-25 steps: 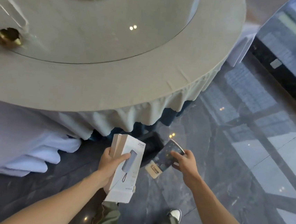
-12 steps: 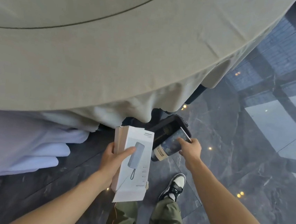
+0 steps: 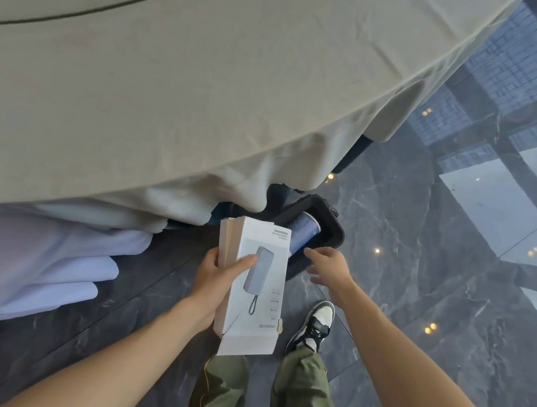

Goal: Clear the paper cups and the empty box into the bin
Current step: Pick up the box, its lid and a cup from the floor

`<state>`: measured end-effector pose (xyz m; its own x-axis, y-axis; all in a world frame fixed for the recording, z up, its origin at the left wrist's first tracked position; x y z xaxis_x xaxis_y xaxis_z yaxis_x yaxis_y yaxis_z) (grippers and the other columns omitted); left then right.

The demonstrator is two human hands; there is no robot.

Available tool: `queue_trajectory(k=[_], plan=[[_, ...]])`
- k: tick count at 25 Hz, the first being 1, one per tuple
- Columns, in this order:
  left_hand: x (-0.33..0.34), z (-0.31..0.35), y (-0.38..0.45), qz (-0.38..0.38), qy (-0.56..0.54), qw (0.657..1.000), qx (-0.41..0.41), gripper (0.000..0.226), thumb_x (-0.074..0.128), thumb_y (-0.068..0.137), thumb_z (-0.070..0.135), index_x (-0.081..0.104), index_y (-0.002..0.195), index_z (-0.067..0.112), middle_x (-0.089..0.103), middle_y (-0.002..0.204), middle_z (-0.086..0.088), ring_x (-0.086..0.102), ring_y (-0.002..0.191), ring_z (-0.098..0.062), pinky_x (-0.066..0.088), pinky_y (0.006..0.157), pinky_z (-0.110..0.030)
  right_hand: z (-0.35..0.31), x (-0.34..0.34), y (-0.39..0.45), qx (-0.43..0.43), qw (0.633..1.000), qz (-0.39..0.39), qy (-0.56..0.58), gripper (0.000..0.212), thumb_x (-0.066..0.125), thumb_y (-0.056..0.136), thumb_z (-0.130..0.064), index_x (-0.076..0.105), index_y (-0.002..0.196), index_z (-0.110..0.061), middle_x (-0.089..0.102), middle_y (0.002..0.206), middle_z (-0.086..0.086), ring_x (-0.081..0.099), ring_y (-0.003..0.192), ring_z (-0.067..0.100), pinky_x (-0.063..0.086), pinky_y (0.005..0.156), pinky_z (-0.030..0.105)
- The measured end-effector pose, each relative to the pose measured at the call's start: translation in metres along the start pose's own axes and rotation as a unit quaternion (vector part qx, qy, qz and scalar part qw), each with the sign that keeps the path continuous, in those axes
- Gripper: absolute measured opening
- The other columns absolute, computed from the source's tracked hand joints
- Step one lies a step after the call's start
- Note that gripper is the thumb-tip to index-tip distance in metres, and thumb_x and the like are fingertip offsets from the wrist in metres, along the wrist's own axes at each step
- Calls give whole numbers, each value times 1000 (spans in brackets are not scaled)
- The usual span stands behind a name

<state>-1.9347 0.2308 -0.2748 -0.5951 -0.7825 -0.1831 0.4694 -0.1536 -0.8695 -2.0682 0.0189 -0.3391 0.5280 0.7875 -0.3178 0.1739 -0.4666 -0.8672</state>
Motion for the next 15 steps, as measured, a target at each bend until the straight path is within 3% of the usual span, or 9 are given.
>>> queue_trajectory(k=[4, 7, 10, 13, 15], plan=[[26, 6, 4, -19, -13, 1000, -19, 84, 87, 65, 60, 56, 134, 25, 73, 113, -2, 73, 99, -22, 56, 70, -35, 6, -5, -31, -9, 979, -166, 115, 54, 59, 93, -63, 70, 119, -17, 78, 105, 7, 77, 95, 23, 62, 91, 47], [40, 6, 6, 1, -17, 999, -29, 84, 87, 70, 61, 54, 136, 23, 72, 113, -3, 73, 97, -23, 54, 67, -34, 14, -10, -42, -17, 952, -262, 155, 56, 66, 88, -63, 69, 124, -20, 77, 113, 7, 75, 103, 26, 59, 95, 48], [46, 0, 9, -1, -3, 999, -50, 78, 77, 78, 70, 54, 137, 23, 73, 114, -4, 74, 96, -23, 54, 66, -34, 28, -11, -45, -7, 953, -277, 121, 57, 79, 81, -45, 61, 129, -20, 77, 117, 6, 75, 107, 26, 60, 91, 46], [52, -13, 13, -43, 19, 995, -86, 77, 60, 85, 79, 58, 134, 21, 77, 112, -6, 76, 97, -25, 56, 67, -35, 43, -10, -43, 10, 962, -250, 111, 39, 73, 90, -28, 61, 123, -11, 78, 112, 10, 75, 104, 29, 61, 89, 45], [56, -22, 16, -37, 10, 994, -107, 71, 61, 84, 79, 64, 125, 21, 80, 103, -3, 79, 88, -22, 57, 58, -30, 49, -12, -41, 31, 964, -227, 135, 28, 67, 95, -23, 62, 118, -8, 78, 112, 14, 74, 106, 34, 60, 92, 48]])
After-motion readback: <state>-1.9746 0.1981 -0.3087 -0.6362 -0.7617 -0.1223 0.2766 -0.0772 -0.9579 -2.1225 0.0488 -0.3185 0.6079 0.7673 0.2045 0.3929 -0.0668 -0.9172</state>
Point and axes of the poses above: each hand's wrist, its own y-axis towards the middle knuckle, its own x-axis out of the palm, z = x × y, the point moved 3 cm from there along y, towards the middle knuckle
